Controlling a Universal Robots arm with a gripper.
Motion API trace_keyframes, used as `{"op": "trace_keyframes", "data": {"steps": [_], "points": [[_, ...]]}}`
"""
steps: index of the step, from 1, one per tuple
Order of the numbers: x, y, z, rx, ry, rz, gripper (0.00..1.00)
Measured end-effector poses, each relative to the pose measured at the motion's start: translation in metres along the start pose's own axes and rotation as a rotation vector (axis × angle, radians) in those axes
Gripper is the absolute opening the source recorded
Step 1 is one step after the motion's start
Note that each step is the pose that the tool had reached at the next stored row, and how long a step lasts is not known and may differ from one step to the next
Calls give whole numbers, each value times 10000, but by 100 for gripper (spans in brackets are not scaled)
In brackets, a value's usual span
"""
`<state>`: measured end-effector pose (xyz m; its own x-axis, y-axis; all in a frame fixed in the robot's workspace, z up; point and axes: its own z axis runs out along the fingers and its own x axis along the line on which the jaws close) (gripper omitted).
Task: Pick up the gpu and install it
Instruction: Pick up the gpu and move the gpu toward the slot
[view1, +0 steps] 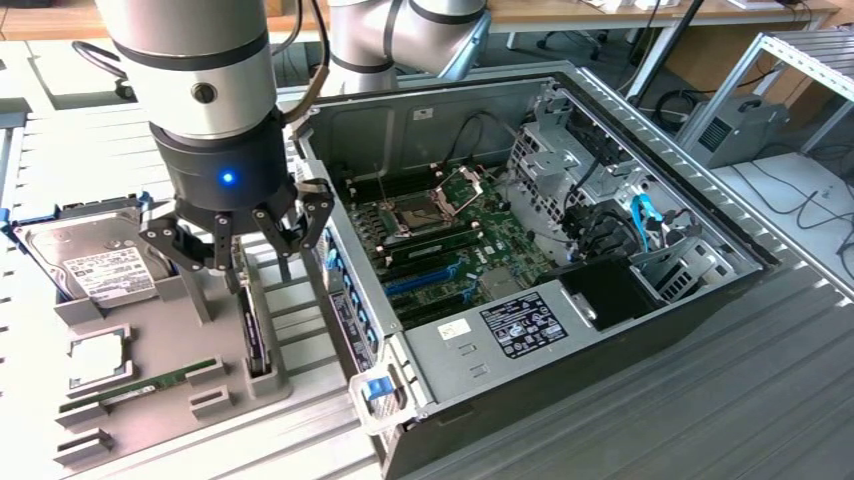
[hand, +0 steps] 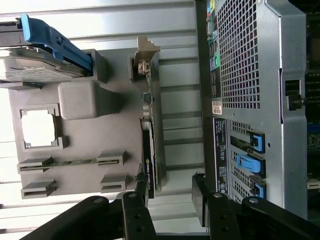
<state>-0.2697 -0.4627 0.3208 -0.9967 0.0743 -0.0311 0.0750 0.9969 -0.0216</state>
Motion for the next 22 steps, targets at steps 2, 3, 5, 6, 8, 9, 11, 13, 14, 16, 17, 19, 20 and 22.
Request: {"op": "trace_keyframes", "data": {"steps": [2,3,5,6,8,9,11,13,14,16,17,19,20,22], "points": [[0,0,4,0,0,0,48],[0,0,6,0,0,0,48],[0,0,12,-1,0,0,48],[0,0,14,0,0,0,48],[1,0,18,0,0,0,48],[1,0,20,0,0,0,48],[1,0,25,-1,0,0,48],[1,1,29,0,0,0,48],[1,1,31,0,0,-1,48],[1,1,35,0,0,0,48],[1,1,37,0,0,0,48],[1,1,41,0,1,0,48],[1,1,44,0,0,0,48],[1,1,48,0,0,0,48]]}}
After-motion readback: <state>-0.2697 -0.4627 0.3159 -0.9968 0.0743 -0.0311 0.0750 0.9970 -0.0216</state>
